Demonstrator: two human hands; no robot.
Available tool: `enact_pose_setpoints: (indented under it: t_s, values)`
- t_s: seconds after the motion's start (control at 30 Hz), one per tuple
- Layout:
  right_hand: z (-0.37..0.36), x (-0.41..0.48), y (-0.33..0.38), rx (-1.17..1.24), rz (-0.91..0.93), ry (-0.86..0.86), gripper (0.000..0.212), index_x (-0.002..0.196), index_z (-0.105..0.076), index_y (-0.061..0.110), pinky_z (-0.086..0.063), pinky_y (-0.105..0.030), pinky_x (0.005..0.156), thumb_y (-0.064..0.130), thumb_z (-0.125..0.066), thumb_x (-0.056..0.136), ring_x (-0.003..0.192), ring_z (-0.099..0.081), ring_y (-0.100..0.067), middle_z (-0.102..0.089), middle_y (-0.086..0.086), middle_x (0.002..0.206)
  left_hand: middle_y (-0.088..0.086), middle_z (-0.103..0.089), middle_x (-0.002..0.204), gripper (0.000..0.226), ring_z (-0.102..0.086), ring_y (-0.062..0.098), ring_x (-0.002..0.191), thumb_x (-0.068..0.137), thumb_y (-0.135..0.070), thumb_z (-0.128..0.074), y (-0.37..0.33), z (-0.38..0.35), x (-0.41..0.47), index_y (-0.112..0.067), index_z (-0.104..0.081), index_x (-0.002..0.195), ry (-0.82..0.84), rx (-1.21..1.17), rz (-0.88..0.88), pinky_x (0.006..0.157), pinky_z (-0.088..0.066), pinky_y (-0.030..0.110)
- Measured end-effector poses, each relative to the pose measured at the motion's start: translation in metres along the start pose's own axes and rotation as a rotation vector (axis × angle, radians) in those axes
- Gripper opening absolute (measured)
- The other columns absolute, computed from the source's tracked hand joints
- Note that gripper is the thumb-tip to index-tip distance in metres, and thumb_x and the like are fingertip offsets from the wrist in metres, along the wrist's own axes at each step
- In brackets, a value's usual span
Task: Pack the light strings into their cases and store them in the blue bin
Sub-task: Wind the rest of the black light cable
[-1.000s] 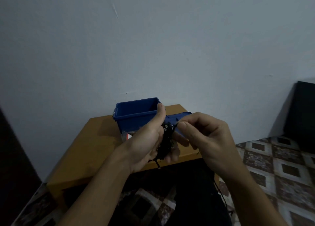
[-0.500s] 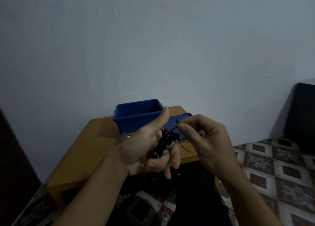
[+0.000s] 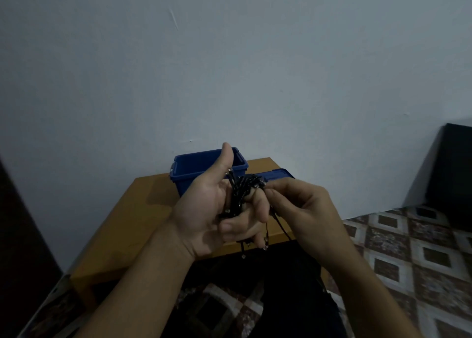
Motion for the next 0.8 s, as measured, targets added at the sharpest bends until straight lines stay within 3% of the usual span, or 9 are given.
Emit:
enact_pose_setpoints:
  t_s: [0.27,0.47,0.53,0.67,0.8]
  values:
    - [-0.011,-0.003,0.003,0.043,-0.036,0.092,0.021,0.102,-0.075,0.016,-0.058,-0.054,0.083,0.011,-0.055,0.102,0.084,-0.072,-0.027,-0.076,-0.007,0.092,-0.001,-0.036,0.035,0.095,-0.034,0.015,0.034,0.093,-0.076,-0.015,-0.003,0.001,-0.001,0.003,-0.063,0.07,-0.062,-0.058,-0.064,0.064,-0.049,0.036]
    - [-0.015,-0.005,0.005,0.058,-0.052,0.169,0.024,0.112,-0.074,0.014,-0.052,-0.028,0.077,0.009,-0.052,0.104,0.08,-0.068,-0.008,-0.075,0.007,0.086,0.0,-0.037,0.036,0.094,-0.035,0.016,0.035,0.092,-0.076,-0.017,-0.003,0.008,0.0,0.002,-0.064,0.071,-0.122,-0.145,-0.119,0.064,-0.048,0.037]
    - [-0.016,-0.007,0.006,0.087,-0.066,0.192,0.024,0.115,-0.073,0.012,-0.053,-0.029,0.079,0.009,-0.052,0.104,0.082,-0.069,-0.009,-0.074,0.006,0.087,0.0,-0.038,0.036,0.093,-0.036,0.016,0.036,0.093,-0.076,-0.017,-0.002,0.009,0.0,0.001,-0.065,0.072,-0.106,-0.169,-0.129,0.065,-0.047,0.037]
    - [-0.014,-0.008,0.006,0.109,-0.108,0.175,0.025,0.117,-0.073,0.016,-0.058,-0.045,0.086,0.013,-0.052,0.103,0.09,-0.072,-0.021,-0.076,-0.003,0.094,0.0,-0.039,0.038,0.092,-0.037,0.016,0.037,0.094,-0.075,-0.016,-0.003,0.01,-0.001,0.002,-0.063,0.075,-0.073,-0.187,-0.141,0.066,-0.044,0.038]
    - [-0.017,-0.008,0.009,0.179,-0.083,0.178,0.025,0.115,-0.073,0.014,-0.06,-0.036,0.082,0.016,-0.054,0.1,0.09,-0.072,-0.023,-0.077,-0.008,0.098,0.0,-0.041,0.039,0.093,-0.039,0.016,0.038,0.095,-0.074,-0.015,-0.006,0.009,-0.004,0.003,-0.063,0.077,-0.035,-0.202,-0.148,0.066,-0.045,0.039]
Point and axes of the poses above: each hand's wrist, its own x-axis towards the middle knuckle, its own z-axis out of the back of the hand, y = z × x, the point moved 5 cm from there along x, towards the middle knuckle
